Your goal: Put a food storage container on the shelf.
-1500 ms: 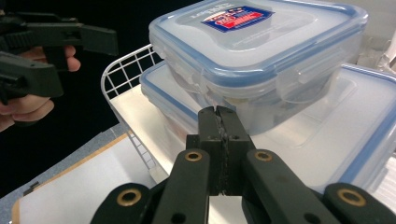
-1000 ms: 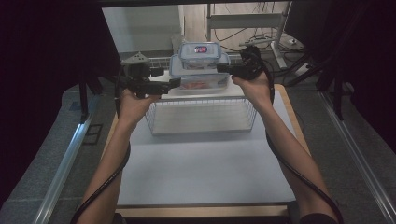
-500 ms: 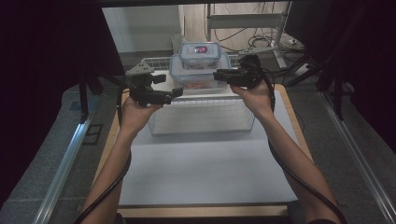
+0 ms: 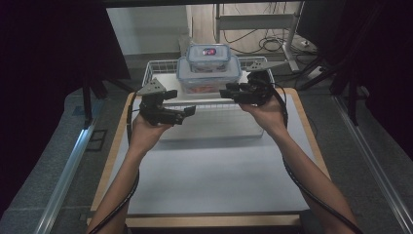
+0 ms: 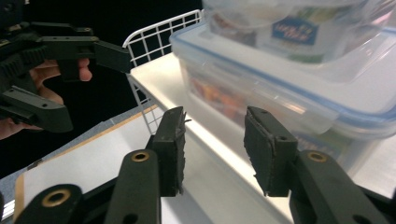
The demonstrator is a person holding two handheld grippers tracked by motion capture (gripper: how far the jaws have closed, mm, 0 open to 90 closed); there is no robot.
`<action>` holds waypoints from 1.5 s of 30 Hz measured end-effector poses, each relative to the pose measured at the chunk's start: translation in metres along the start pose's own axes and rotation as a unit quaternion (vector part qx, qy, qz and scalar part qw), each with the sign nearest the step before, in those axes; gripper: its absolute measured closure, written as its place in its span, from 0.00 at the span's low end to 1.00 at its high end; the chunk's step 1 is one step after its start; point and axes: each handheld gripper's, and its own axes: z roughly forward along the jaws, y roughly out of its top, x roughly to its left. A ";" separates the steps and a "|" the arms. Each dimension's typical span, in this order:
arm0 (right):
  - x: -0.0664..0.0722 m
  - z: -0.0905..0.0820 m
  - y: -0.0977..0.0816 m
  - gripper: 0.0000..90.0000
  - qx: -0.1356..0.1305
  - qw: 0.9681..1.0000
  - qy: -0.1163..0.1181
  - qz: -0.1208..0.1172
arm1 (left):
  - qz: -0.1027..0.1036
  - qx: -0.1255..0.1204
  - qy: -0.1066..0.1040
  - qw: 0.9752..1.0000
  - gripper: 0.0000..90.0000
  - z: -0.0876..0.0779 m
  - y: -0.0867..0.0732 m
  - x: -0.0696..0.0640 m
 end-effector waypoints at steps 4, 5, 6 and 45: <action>0.006 -0.001 -0.007 0.58 0.005 1.000 0.003 -0.004 | 0.002 0.003 -0.002 1.000 0.08 0.001 -0.006 -0.005; 0.007 -0.002 -0.008 0.57 0.005 1.000 0.004 -0.005 | 0.004 0.005 -0.003 1.000 0.08 0.001 -0.008 -0.006; 0.008 -0.002 -0.010 0.56 0.006 1.000 0.006 -0.005 | 0.005 0.006 -0.003 1.000 0.07 0.001 -0.010 -0.008; 0.033 -0.035 -0.105 0.12 0.060 0.998 -0.024 -0.012 | 0.024 0.053 0.011 0.998 0.03 -0.011 -0.088 -0.054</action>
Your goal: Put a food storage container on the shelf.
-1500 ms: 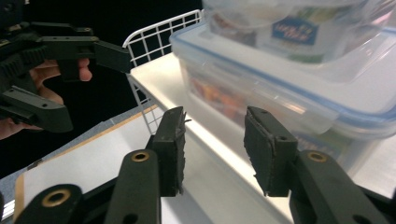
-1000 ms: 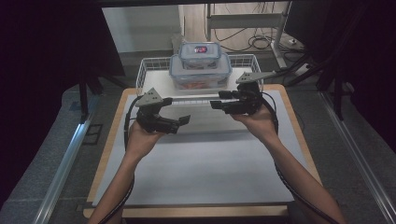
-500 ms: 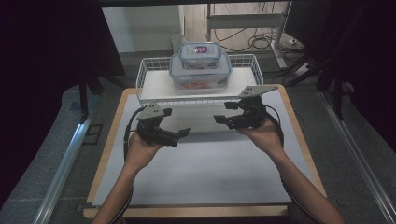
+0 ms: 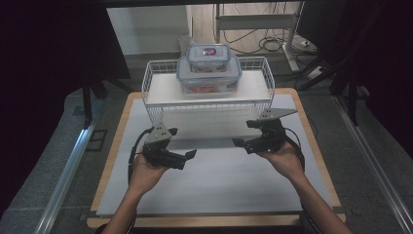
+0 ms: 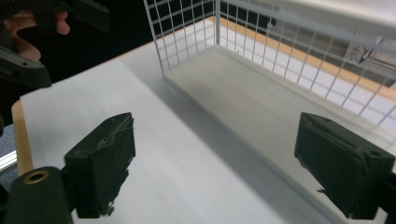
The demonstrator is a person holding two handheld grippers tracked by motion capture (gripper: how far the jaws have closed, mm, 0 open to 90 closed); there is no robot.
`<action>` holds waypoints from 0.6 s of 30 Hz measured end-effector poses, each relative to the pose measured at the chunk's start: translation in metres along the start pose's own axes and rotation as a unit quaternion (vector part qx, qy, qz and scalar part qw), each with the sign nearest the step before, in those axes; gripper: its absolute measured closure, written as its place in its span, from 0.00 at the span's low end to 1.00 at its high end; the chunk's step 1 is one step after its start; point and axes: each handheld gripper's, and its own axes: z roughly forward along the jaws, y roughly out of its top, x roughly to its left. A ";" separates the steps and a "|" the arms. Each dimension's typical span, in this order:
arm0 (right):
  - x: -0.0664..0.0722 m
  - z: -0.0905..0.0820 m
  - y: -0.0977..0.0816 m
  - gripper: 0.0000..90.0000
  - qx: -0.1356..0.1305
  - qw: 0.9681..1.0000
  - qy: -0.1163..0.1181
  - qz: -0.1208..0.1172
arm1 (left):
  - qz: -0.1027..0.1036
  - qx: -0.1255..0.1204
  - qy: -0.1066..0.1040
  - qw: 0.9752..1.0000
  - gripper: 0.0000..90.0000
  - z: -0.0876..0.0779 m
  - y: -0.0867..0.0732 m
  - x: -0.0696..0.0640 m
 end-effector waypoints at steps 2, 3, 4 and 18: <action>0.000 -0.001 -0.007 0.11 0.002 1.000 -0.002 0.001 | -0.002 0.001 0.001 1.000 0.03 0.000 -0.005 -0.002; 0.001 -0.002 -0.010 0.10 0.003 1.000 -0.004 0.000 | -0.002 0.001 0.001 1.000 0.03 0.000 -0.008 -0.003; 0.001 -0.003 -0.013 0.10 0.004 1.000 -0.008 -0.002 | -0.002 0.002 0.003 1.000 0.03 0.000 -0.010 -0.004; 0.008 -0.010 -0.048 0.07 0.012 1.000 -0.022 -0.015 | -0.002 0.010 0.024 1.000 0.03 -0.005 -0.044 -0.012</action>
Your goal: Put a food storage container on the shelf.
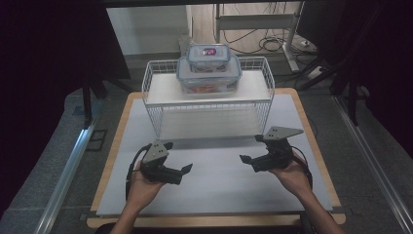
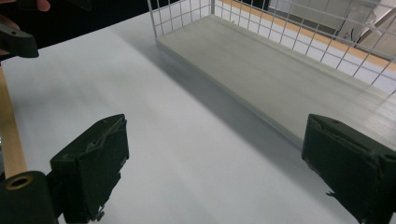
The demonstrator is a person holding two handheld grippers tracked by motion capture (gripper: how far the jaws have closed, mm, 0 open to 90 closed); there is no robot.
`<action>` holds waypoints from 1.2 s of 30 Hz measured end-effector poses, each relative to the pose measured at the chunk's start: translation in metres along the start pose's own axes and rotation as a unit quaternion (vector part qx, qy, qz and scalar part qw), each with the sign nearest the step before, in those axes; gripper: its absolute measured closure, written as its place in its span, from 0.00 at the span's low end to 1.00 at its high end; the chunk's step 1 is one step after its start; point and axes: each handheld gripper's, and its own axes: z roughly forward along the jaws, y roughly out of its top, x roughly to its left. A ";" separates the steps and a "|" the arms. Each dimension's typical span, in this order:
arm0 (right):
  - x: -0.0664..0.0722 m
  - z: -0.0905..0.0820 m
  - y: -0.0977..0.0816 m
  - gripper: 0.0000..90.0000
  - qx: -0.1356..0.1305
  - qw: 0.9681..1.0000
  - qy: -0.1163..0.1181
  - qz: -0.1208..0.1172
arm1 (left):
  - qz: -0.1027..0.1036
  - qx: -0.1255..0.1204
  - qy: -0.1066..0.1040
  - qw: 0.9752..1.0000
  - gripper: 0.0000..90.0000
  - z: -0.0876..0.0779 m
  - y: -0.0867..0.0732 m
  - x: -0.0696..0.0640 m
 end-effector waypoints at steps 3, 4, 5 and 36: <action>-0.001 -0.001 -0.008 0.07 -0.002 1.000 -0.002 0.003 | -0.006 -0.003 0.004 1.000 0.03 -0.003 -0.006 0.001; -0.001 -0.001 -0.011 0.07 -0.002 1.000 -0.003 0.004 | -0.009 -0.003 0.005 1.000 0.03 -0.004 -0.009 0.001; -0.001 -0.001 -0.013 0.07 -0.001 1.000 -0.003 0.006 | -0.010 -0.002 0.006 1.000 0.03 -0.005 -0.011 0.001; -0.001 -0.028 -0.071 0.01 0.017 0.999 -0.050 0.002 | -0.038 0.010 0.066 0.997 0.02 -0.039 -0.060 0.004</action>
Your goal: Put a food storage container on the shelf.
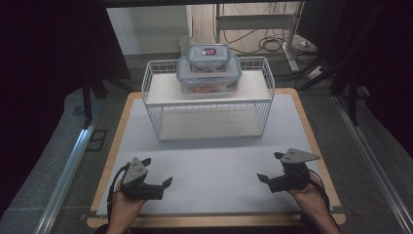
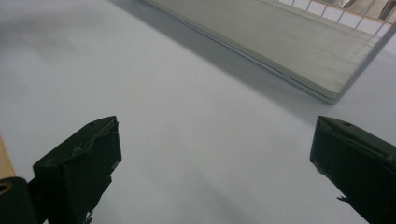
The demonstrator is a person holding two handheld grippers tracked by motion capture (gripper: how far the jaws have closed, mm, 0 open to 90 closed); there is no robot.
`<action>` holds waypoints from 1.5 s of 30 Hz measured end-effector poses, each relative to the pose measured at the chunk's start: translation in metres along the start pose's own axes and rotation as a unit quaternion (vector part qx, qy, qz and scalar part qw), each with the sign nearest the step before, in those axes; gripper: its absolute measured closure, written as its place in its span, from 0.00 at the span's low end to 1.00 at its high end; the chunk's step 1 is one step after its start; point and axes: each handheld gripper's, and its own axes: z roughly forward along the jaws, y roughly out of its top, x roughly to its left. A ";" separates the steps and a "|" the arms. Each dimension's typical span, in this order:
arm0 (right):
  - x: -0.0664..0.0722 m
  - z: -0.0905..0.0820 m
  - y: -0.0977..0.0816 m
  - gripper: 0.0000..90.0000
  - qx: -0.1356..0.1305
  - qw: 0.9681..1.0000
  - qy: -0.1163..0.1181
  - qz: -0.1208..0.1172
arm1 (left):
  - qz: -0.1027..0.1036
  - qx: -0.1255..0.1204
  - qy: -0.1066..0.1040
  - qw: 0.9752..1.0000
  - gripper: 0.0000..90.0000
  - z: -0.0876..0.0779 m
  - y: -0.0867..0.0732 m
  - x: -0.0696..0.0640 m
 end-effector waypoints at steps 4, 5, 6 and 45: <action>-0.001 -0.006 -0.006 0.01 0.004 1.000 -0.006 0.003 | -0.004 -0.002 0.010 1.000 0.02 -0.008 -0.005 0.003; -0.001 -0.007 -0.007 0.01 0.004 1.000 -0.007 0.005 | -0.005 -0.002 0.013 1.000 0.02 -0.010 -0.006 0.004; -0.001 -0.008 -0.009 0.01 0.005 1.000 -0.009 0.006 | -0.008 -0.003 0.015 1.000 0.02 -0.012 -0.008 0.004; -0.007 -0.029 -0.048 0.01 0.024 0.997 -0.038 0.057 | -0.048 0.032 0.052 0.997 0.00 -0.031 -0.052 0.014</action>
